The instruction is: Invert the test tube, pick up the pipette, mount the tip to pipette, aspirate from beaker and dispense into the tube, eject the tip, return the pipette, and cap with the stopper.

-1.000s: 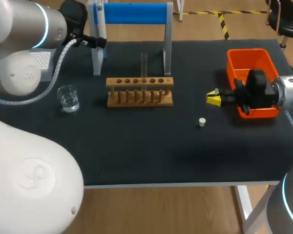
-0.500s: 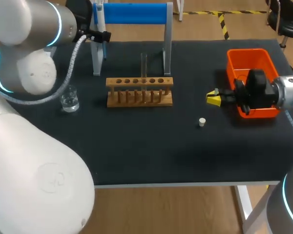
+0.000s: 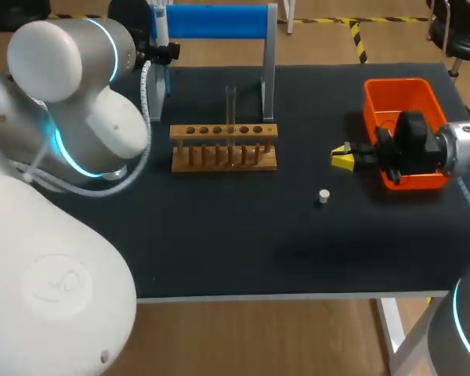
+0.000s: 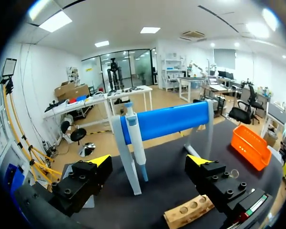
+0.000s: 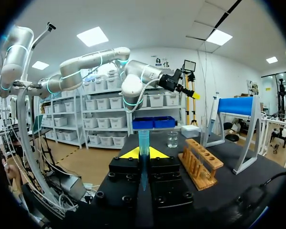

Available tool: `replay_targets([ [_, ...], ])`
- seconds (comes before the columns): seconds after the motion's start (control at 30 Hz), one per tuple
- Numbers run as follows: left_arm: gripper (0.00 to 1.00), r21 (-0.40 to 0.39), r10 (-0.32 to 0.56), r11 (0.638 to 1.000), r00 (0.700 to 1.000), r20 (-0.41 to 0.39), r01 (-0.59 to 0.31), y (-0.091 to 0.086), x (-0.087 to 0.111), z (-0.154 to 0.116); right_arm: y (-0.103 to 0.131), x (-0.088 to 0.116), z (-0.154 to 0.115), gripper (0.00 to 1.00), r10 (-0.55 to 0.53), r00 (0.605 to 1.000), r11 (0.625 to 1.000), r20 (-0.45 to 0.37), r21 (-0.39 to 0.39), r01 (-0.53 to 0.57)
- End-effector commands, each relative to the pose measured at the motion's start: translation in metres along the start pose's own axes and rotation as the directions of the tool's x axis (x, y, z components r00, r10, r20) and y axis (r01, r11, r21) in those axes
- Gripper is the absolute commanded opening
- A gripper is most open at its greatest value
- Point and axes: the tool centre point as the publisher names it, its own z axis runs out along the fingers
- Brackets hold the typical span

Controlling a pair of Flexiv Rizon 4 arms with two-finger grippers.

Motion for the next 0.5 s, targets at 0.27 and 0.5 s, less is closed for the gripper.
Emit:
replay_targets([
  [0.27, 1.00, 0.050, -0.051, 0.998, 0.991, 0.126, 0.045, -0.003, 0.004, 0.020, 0.000, 0.000, 0.000, 0.00, -0.001, 1.000, 1.000, 0.001, 0.001, 0.001],
  [0.5, 1.00, 0.092, -0.113, 0.991, 0.986, 0.125, 0.102, -0.008, 0.003, 0.032, 0.000, 0.000, 0.000, 0.00, -0.001, 1.000, 1.000, 0.001, 0.001, 0.001],
])
